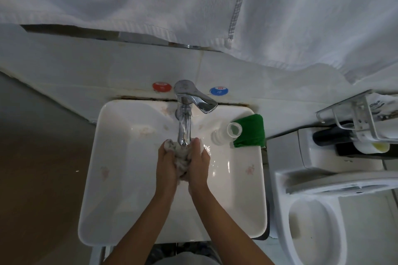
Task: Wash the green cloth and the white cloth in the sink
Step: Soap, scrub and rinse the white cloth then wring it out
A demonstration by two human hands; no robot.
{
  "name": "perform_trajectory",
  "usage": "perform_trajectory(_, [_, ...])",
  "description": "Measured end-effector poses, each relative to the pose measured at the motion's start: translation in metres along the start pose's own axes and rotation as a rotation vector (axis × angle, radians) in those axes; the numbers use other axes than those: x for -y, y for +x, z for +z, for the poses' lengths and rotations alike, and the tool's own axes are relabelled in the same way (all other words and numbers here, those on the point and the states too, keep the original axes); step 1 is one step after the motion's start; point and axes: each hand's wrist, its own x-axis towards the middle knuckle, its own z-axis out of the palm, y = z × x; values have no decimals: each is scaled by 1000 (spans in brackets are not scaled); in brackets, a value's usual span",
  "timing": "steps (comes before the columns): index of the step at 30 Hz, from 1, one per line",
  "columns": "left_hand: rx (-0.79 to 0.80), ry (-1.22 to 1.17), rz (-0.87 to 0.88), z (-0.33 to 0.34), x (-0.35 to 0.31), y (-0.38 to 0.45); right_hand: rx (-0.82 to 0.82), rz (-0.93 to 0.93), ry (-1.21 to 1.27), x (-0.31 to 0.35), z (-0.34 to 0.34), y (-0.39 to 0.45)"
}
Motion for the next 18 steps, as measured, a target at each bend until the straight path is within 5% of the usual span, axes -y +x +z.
perform_trajectory(3, [-39, 149, 26, 2, -3, 5, 81, 134, 109, 0, -3, 2])
perform_trajectory(6, [-148, 332, 130, 4, -4, 4, 137, 144, -62, 3, 2, 4])
perform_trajectory(11, [-150, 501, 290, 12, -13, -3, 76, -314, -728, -11, 2, 13])
perform_trajectory(14, [-193, 437, 318, 13, -10, 0, 40, -254, -647, -8, 2, 7])
perform_trajectory(18, [-192, 405, 338, 14, -10, 5, -91, 64, -82, 6, 6, 4])
